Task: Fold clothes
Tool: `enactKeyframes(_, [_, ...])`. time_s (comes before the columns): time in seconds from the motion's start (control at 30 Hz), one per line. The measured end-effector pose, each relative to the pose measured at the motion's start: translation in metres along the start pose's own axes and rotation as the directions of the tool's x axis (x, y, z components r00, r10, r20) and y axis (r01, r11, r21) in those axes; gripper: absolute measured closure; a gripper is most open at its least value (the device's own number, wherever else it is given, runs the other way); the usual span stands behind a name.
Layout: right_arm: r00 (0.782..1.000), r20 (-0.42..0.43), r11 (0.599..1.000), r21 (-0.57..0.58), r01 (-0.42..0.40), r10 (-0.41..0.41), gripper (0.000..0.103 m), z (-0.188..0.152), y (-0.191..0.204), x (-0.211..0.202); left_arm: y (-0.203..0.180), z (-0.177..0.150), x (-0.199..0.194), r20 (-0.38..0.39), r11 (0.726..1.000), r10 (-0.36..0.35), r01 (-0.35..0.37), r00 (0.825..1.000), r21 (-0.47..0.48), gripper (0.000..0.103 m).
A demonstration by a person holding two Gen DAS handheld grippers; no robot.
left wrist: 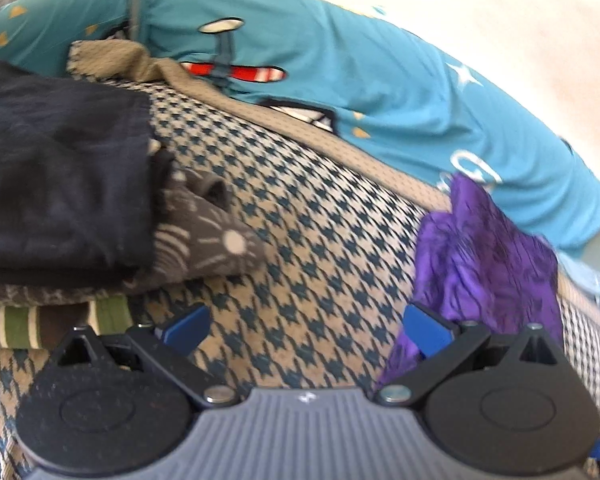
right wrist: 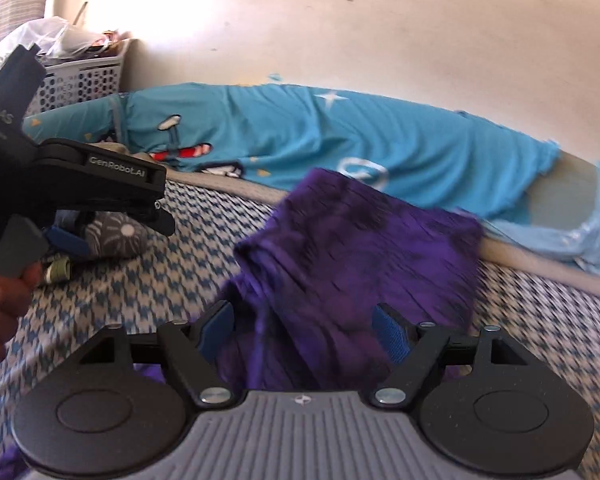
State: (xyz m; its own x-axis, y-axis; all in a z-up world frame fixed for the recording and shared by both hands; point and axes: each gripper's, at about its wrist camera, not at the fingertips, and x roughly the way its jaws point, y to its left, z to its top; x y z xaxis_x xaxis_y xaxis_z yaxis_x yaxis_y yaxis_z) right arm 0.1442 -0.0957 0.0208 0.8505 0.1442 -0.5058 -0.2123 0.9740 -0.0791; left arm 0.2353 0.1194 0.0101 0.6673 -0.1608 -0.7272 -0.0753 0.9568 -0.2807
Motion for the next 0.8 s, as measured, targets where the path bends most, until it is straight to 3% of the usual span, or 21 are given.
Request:
enactKeyframes(0.17, [0.999,-0.018,0.998,0.039,0.040,-0.040,0.026,-0.016,-0.009,-0.030,-0.017,-0.017,0.002,-0.008,0.993,0.005,-0.004,1.000,0.117,0.000])
enactKeyframes(0.47, [0.992,-0.047,0.984,0.127,0.122,-0.117,0.025,-0.045,-0.031,-0.075,-0.033,-0.054,-0.001,-0.021,0.956,0.034,-0.026,0.999,0.292,0.000])
enactKeyframes(0.63, [0.983,-0.058,0.969,0.167,0.182,-0.174,0.025,-0.062,-0.046,-0.098,-0.032,-0.064,-0.004,-0.006,0.935,0.066,-0.060,0.998,0.349,0.000])
enactKeyframes(0.8, [0.967,-0.088,0.948,0.196,0.252,-0.239,0.025,-0.078,-0.062,-0.109,-0.020,-0.071,-0.004,-0.036,0.937,0.092,-0.074,0.995,0.342,0.000])
